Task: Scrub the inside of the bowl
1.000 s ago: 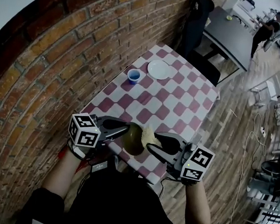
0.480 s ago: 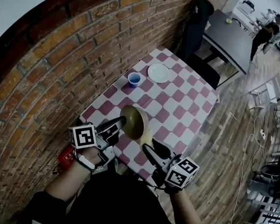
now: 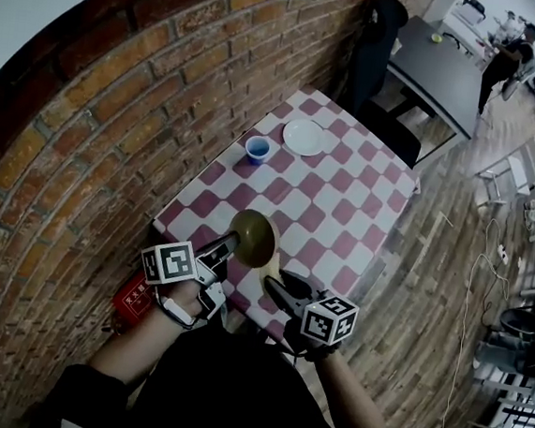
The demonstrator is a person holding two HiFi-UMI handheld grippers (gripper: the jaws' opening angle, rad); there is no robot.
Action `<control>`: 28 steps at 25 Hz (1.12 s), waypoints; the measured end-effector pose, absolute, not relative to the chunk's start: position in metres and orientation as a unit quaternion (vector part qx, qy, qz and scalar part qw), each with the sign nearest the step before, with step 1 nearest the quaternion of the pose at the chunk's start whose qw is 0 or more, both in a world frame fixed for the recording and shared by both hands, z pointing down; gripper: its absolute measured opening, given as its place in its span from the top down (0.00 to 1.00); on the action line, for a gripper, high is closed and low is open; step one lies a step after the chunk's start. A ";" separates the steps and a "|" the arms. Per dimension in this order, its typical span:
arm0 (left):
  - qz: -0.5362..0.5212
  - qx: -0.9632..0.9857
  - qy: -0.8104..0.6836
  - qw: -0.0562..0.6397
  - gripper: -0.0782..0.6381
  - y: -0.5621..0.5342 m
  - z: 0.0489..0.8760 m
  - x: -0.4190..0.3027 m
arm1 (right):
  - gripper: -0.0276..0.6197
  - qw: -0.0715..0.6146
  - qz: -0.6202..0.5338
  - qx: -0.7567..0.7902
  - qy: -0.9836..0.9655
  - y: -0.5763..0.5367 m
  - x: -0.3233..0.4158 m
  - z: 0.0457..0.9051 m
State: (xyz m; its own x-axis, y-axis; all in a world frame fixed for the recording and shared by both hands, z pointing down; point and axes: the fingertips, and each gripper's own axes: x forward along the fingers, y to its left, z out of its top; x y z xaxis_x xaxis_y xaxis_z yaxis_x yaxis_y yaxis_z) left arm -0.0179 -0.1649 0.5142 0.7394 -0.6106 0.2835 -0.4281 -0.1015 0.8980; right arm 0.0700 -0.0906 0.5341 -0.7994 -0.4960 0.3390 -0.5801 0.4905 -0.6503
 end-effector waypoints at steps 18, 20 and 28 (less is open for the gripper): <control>-0.011 0.649 -0.430 0.628 0.85 -0.156 0.622 -0.032 | 0.72 0.089 0.394 0.399 -0.823 -0.099 0.087 0.571; 0.021 0.645 -0.454 0.614 0.85 -0.160 0.640 -0.039 | 0.72 0.106 0.399 0.401 -0.818 -0.096 0.082 0.584; 0.117 0.659 -0.455 0.588 0.84 -0.165 0.682 -0.037 | 0.72 0.177 0.393 0.420 -0.798 -0.111 0.083 0.604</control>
State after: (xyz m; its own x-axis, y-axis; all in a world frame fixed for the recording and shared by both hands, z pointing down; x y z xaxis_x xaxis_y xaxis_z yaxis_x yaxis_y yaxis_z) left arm -0.0368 -0.1653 0.6823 0.5589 -0.4623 0.6884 -0.7364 0.1050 0.6684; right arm 0.0835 -0.1112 0.6041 -0.5842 -0.5317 0.6132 -0.8102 0.3375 -0.4792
